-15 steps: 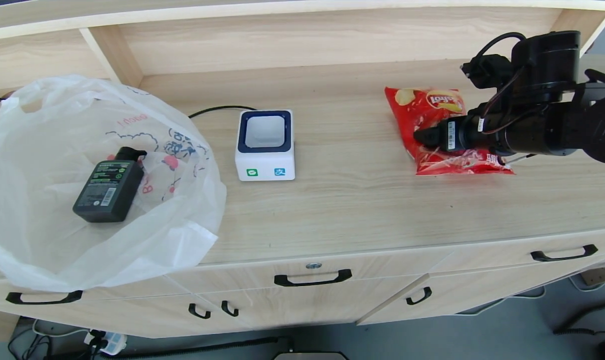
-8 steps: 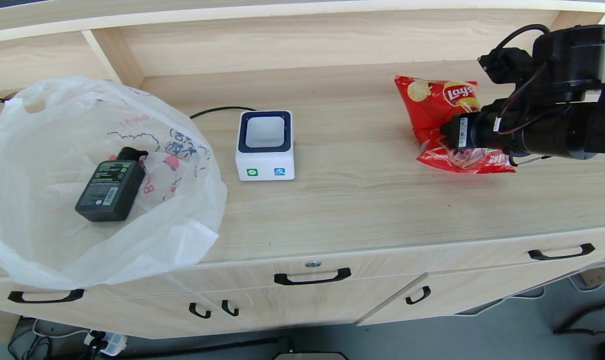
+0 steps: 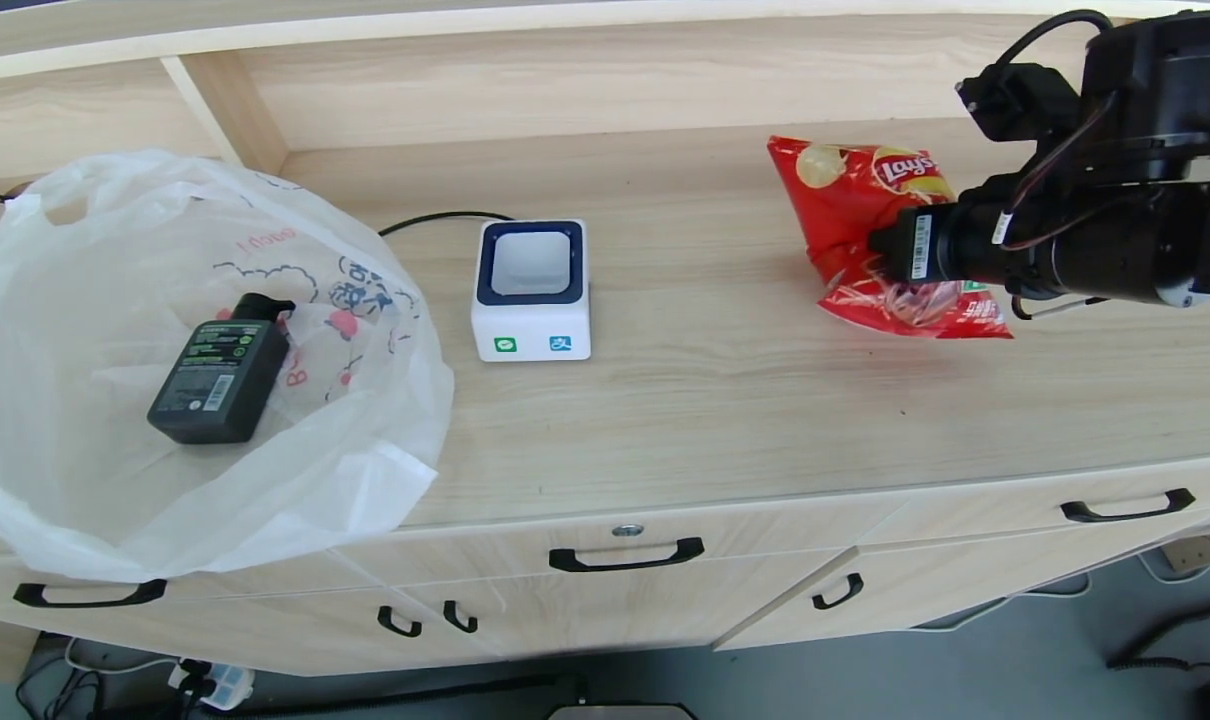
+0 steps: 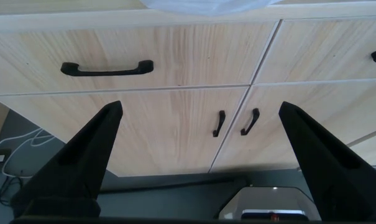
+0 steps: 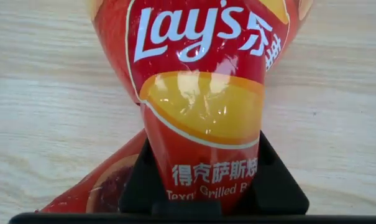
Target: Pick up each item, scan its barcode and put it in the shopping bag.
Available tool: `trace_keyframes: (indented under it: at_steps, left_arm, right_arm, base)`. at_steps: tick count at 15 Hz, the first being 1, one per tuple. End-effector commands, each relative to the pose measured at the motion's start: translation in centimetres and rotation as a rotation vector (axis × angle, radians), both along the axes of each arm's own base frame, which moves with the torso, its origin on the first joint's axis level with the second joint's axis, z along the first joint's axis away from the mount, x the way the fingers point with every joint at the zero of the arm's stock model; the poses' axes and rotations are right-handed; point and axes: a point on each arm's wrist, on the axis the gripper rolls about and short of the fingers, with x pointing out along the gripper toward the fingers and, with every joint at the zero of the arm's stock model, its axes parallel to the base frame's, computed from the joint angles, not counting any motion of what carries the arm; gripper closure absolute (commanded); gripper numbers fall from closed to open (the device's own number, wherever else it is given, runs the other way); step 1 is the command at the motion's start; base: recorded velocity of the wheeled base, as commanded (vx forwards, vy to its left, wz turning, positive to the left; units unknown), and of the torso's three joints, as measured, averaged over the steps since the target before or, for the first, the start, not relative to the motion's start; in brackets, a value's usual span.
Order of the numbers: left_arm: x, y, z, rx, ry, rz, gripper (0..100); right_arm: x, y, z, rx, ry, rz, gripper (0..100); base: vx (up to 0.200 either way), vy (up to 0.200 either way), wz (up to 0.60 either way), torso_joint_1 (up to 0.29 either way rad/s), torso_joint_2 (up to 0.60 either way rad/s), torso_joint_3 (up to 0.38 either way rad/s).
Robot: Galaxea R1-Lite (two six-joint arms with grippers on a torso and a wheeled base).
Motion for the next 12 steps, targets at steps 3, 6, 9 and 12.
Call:
trace_keyframes:
  at_steps: [3,6,9,12]
  left_arm:
    - [0.0,0.0,0.0,0.002,0.000,0.000,0]
    - [0.0,0.0,0.0,0.011,0.000,-0.001,0]
    - [0.0,0.0,0.0,0.013,-0.002,0.002,0]
    - [0.0,0.0,0.0,0.013,0.000,-0.001,0]
  right_arm:
    - [-2.6,2.4,2.5,0.026,-0.087,0.035,100]
    - [-4.6,3.8,3.6,0.070,-0.116,0.048,100]
    - [-6.1,4.4,4.9,0.108,-0.157,0.084,100]
    - [-7.4,7.8,5.5,0.301,-0.286,0.211,100]
  base:
    - [0.000,0.000,0.00,0.000,0.00,0.000]
    - [0.000,0.000,0.00,0.000,0.00,0.000]
    - [0.000,0.000,0.00,0.000,0.00,0.000]
    - [0.000,0.000,0.00,0.000,0.00,0.000]
